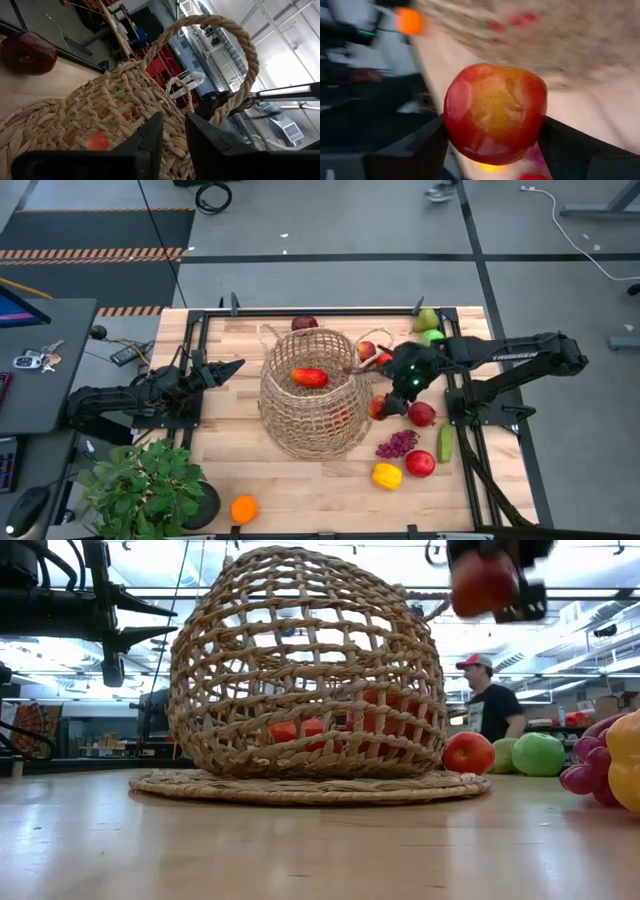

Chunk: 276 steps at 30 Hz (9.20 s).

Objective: Build produce basket
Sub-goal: Put the red apple into the basket

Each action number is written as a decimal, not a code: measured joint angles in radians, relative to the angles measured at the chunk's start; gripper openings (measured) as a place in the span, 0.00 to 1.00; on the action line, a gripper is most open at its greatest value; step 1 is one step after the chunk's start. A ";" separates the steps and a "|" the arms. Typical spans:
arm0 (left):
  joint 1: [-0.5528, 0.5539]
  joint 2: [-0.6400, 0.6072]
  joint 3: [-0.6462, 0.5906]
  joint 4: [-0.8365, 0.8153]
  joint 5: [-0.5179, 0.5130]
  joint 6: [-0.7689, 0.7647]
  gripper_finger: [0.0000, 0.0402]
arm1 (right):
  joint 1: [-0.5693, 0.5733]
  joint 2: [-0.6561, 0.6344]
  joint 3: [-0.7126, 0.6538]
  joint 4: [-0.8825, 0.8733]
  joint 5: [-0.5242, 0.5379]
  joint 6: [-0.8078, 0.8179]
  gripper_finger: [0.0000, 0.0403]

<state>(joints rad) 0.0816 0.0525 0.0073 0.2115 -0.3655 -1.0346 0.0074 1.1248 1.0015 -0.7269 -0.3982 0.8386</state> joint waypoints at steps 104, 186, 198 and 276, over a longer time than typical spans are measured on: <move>0.000 0.000 0.000 0.000 0.000 0.000 0.23 | -0.127 0.689 0.928 0.357 0.301 0.111 0.69; 0.000 0.000 0.000 0.000 0.000 0.000 0.22 | -0.057 0.719 0.414 0.462 0.525 -0.913 0.71; 0.000 0.000 0.000 0.000 0.000 0.000 0.21 | -0.104 0.719 0.414 0.338 0.613 -0.691 0.73; 0.000 0.000 0.000 0.000 0.000 0.000 0.22 | -0.956 0.719 0.786 -0.496 0.458 -0.611 0.86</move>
<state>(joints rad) 0.0818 0.0524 0.0071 0.2115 -0.3653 -1.0348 -0.9486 1.8439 1.7878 -1.2230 0.0601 0.2277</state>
